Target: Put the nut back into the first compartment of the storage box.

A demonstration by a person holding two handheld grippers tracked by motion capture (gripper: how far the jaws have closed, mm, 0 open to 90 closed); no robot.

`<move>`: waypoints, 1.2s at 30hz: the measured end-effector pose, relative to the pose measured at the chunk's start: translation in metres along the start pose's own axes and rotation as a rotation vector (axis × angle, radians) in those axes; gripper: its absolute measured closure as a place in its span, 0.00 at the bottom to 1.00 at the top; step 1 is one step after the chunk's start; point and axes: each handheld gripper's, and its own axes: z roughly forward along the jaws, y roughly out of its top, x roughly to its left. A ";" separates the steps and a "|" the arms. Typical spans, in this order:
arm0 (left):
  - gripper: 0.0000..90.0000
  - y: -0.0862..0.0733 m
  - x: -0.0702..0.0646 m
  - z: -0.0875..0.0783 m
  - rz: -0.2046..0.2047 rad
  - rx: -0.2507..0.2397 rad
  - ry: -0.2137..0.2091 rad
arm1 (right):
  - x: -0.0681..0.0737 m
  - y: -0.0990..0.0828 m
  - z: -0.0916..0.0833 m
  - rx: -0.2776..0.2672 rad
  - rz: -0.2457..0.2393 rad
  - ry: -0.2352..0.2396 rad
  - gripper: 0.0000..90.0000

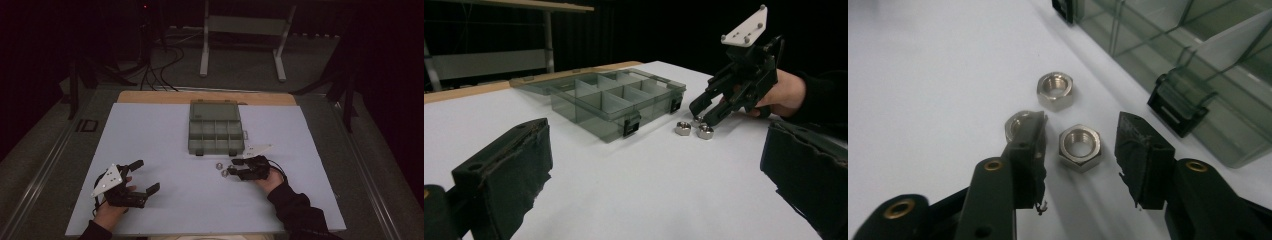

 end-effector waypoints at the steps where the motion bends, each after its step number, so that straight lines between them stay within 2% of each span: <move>1: 0.01 0.000 0.000 0.000 0.000 0.000 0.001 | 0.001 0.000 0.001 0.012 -0.001 -0.001 0.63; 7: 0.01 0.000 0.000 0.000 0.000 0.001 0.000 | 0.000 0.001 0.004 0.023 0.004 0.005 0.66; 11: 0.01 0.000 0.000 0.000 0.000 0.001 0.000 | -0.003 0.000 0.004 0.020 0.029 0.002 0.73; 13: 0.01 0.000 0.000 0.000 0.000 0.001 0.000 | -0.002 0.001 0.004 0.026 0.022 -0.010 0.76; 23: 0.01 0.000 0.000 0.000 -0.001 0.003 0.001 | -0.002 0.003 0.001 0.041 0.057 -0.008 0.78; 36: 0.01 0.000 0.000 0.001 0.002 0.007 -0.001 | 0.000 0.009 -0.025 -0.008 0.061 -0.025 0.78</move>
